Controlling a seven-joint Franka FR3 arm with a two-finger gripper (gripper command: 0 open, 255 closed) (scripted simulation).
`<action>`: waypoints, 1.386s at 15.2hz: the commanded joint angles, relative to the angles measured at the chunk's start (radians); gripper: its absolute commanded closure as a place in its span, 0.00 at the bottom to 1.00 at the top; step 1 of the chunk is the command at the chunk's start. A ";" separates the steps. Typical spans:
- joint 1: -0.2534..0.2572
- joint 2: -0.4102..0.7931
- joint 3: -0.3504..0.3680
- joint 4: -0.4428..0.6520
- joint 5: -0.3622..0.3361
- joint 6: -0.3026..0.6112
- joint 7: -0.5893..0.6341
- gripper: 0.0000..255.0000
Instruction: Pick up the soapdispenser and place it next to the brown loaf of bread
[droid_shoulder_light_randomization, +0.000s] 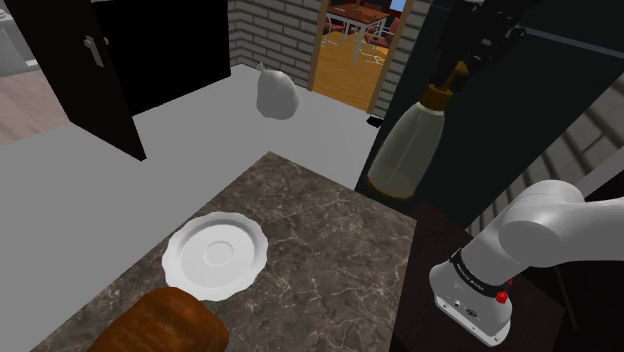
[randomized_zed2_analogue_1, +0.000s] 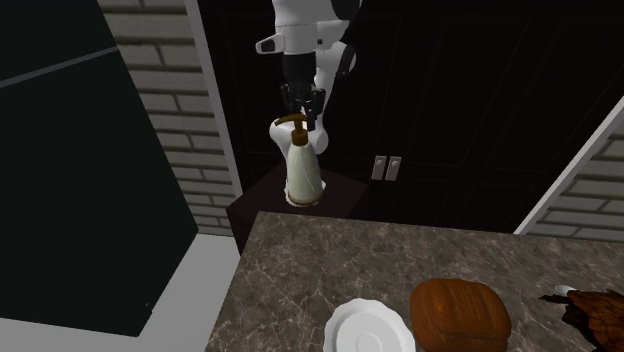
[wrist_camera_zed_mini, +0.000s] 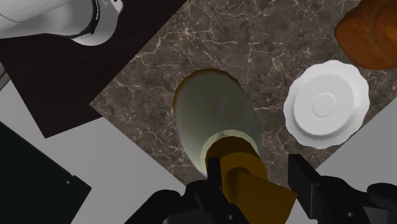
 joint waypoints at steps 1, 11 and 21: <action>-0.002 0.018 -0.001 0.039 -0.003 -0.021 0.006 1.00; -0.013 0.111 0.015 0.234 -0.005 -0.113 0.055 1.00; -0.049 0.288 0.292 0.423 0.055 -0.043 0.308 1.00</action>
